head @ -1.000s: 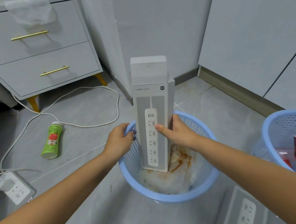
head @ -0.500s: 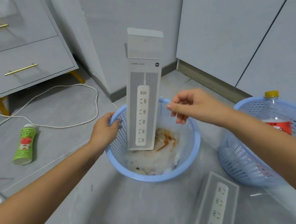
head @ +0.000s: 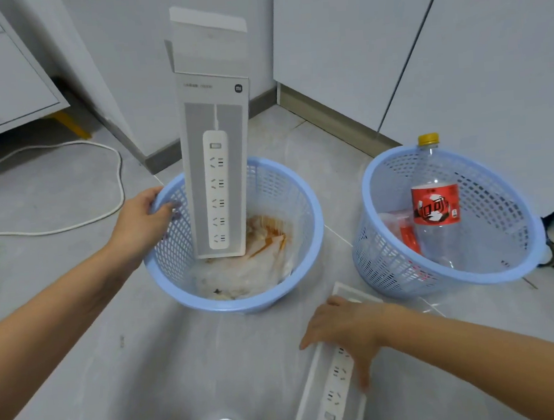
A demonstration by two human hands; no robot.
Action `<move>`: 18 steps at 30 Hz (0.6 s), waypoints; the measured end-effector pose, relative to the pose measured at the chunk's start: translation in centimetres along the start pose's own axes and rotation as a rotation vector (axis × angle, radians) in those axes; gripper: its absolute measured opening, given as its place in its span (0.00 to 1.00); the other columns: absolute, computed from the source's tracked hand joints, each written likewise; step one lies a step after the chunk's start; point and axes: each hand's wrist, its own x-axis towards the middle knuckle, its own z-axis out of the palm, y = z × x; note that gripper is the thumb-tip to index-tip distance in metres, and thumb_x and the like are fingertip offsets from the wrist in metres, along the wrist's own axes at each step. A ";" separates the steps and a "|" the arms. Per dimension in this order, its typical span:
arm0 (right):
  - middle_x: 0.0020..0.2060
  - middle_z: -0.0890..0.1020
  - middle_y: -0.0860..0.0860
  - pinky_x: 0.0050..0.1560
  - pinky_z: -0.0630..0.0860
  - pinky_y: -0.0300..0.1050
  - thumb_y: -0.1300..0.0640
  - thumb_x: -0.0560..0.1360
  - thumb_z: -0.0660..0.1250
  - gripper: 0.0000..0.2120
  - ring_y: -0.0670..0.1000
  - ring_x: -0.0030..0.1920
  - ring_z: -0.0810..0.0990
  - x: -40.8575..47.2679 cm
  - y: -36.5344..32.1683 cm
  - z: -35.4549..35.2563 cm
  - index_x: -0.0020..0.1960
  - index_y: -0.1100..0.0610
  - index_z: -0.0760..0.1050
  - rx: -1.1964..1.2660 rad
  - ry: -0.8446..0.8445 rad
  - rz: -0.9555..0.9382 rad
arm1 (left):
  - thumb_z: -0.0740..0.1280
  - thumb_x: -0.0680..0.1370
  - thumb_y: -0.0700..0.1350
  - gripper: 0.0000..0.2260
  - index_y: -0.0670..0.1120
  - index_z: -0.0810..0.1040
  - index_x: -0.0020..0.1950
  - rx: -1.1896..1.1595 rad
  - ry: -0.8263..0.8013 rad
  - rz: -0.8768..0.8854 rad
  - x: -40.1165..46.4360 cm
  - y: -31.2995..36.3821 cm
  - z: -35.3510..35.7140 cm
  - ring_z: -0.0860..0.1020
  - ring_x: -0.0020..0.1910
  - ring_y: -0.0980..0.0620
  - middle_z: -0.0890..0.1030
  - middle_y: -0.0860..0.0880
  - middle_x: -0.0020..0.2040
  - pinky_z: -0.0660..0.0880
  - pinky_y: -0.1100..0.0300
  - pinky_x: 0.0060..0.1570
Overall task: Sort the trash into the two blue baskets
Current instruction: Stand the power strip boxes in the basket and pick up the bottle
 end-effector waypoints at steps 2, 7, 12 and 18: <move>0.67 0.67 0.53 0.70 0.46 0.62 0.47 0.51 0.82 0.55 0.55 0.69 0.62 0.5 -0.2 0.4 0.72 0.44 0.57 -0.151 -0.019 -0.059 | 0.62 0.80 0.45 0.11 0.46 0.74 0.62 0.015 -0.012 -0.001 -0.2 0.2 0.0 0.79 0.40 0.51 0.79 0.45 0.49 0.76 0.59 0.35; 0.61 0.70 0.56 0.69 0.56 0.60 0.47 0.52 0.81 0.51 0.58 0.60 0.69 1.0 -0.1 1.2 0.69 0.51 0.60 -0.324 0.052 -0.076 | 0.61 0.80 0.47 0.12 0.48 0.73 0.63 0.029 -0.048 -0.042 -0.6 0.2 -0.4 0.80 0.41 0.48 0.79 0.45 0.50 0.76 0.57 0.34; 0.57 0.72 0.51 0.58 0.70 0.50 0.44 0.55 0.79 0.43 0.54 0.54 0.72 -0.6 0.4 -0.5 0.64 0.54 0.64 -0.027 0.123 0.099 | 0.62 0.80 0.47 0.13 0.47 0.74 0.63 0.066 -0.066 -0.013 -0.8 -0.1 -1.0 0.80 0.42 0.48 0.80 0.46 0.49 0.77 0.57 0.34; 0.49 0.74 0.40 0.54 0.73 0.40 0.49 0.59 0.80 0.31 0.45 0.52 0.75 -4.5 -2.3 -7.9 0.55 0.45 0.67 0.489 0.065 0.032 | 0.63 0.79 0.49 0.11 0.50 0.75 0.62 0.076 -0.058 -0.035 -0.2 -1.2 -2.5 0.80 0.42 0.47 0.80 0.47 0.49 0.76 0.56 0.35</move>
